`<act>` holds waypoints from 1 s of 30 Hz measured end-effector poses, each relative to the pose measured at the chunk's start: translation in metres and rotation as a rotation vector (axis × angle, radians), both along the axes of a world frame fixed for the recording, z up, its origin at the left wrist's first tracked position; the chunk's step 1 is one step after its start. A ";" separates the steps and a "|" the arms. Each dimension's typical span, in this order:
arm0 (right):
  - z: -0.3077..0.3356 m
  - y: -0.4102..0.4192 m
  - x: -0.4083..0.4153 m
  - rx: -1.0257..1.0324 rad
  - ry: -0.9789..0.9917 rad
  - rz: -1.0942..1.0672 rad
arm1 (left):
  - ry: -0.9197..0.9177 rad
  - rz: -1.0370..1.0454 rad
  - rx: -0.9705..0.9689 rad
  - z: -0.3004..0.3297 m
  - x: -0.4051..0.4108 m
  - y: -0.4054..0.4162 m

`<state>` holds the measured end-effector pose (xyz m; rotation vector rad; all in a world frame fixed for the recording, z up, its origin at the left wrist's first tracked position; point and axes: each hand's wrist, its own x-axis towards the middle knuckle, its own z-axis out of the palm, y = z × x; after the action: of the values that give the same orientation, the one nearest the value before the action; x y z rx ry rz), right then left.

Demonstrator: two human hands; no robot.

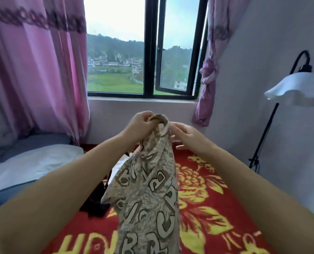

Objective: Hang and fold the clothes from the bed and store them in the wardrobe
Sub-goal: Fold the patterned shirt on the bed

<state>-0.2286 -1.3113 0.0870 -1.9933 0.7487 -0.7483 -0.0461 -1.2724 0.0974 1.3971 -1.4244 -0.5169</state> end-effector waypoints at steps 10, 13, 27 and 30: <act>0.029 0.004 0.014 -0.095 0.210 -0.290 | -0.204 0.026 -0.005 0.049 -0.015 0.002; 0.035 -0.016 -0.001 -0.286 0.522 -0.384 | -0.622 0.093 0.052 0.049 -0.002 -0.001; 0.045 -0.037 -0.029 0.011 0.476 -0.470 | 0.212 0.046 0.473 0.043 0.025 -0.002; 0.059 -0.033 -0.035 0.325 0.172 -0.367 | 0.453 -0.072 0.449 0.044 0.021 -0.001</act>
<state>-0.2631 -1.3440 0.1455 -1.6564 1.2765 -0.6178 -0.0250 -1.2737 0.1411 1.4522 -1.0256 -1.1756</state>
